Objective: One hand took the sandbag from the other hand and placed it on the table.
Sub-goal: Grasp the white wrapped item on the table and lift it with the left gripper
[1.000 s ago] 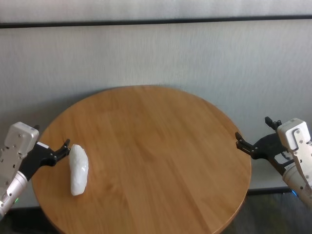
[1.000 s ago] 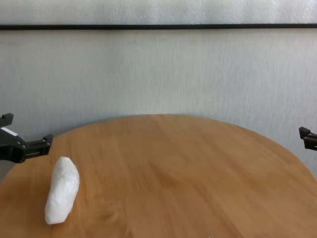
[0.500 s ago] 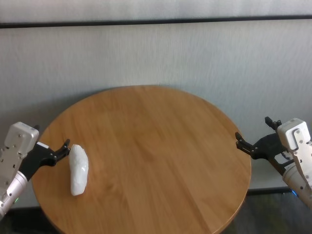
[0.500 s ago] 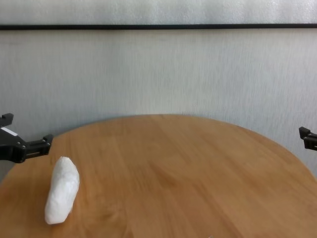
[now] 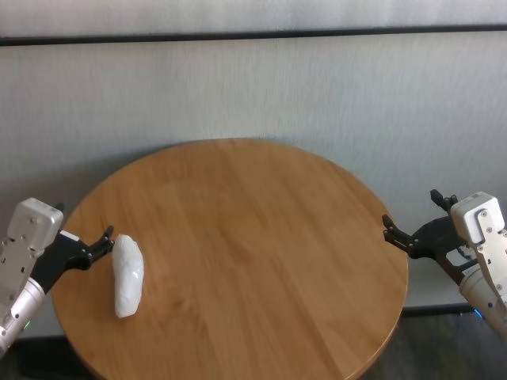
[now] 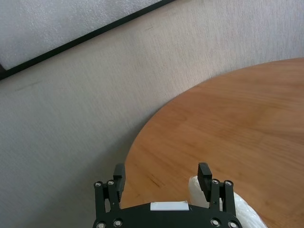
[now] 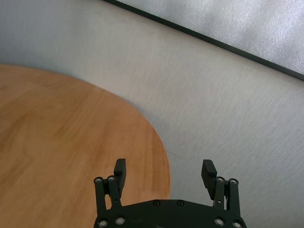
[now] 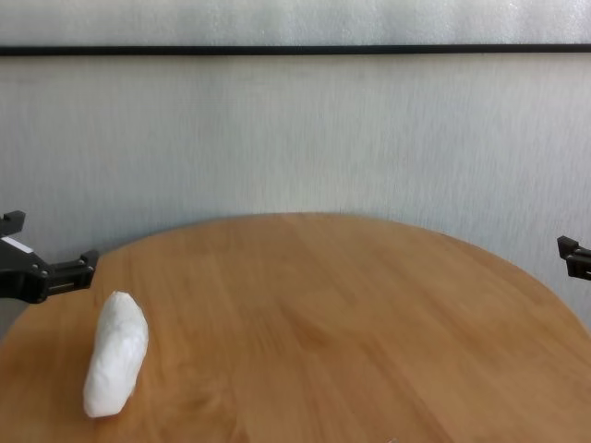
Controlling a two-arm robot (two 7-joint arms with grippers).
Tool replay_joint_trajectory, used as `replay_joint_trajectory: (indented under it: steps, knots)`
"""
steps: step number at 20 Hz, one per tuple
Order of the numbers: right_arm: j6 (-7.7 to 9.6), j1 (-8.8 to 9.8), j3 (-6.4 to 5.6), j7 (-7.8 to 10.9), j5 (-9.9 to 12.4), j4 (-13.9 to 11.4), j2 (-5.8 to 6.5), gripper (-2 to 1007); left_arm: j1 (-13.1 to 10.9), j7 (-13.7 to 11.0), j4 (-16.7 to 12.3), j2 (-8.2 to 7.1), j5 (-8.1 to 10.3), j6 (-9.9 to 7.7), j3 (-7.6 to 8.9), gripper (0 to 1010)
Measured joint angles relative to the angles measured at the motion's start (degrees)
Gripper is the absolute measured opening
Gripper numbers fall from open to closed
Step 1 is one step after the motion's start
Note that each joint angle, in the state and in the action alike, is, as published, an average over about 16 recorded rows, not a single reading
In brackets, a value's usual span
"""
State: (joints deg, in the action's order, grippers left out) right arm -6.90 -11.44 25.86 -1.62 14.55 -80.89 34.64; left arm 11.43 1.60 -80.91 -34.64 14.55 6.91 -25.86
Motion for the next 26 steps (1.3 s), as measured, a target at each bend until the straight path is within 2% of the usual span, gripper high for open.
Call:
replay_joint_trajectory:
  steps: [7, 14, 19, 26]
  knots:
    - [0.0, 0.0, 0.0, 0.0, 0.0, 0.0, 0.0, 1001, 0.0, -1.3, -0.1, -0.01, 0.27, -0.65, 0.12, 1002]
    - [0.0, 0.0, 0.0, 0.0, 0.0, 0.0, 0.0, 1001, 0.3, -4.5, -1.0, -0.27, 1.11, -2.83, 0.4, 1001]
    - [0.0, 0.0, 0.0, 0.0, 0.0, 0.0, 0.0, 1001, 0.6, -7.0, -2.4, -0.61, 1.93, -6.04, 0.79, 1001]
    - [0.0, 0.0, 0.0, 0.0, 0.0, 0.0, 0.0, 1001, 0.8, -9.4, -5.1, -0.91, 3.7, -11.86, 1.91, 1001]
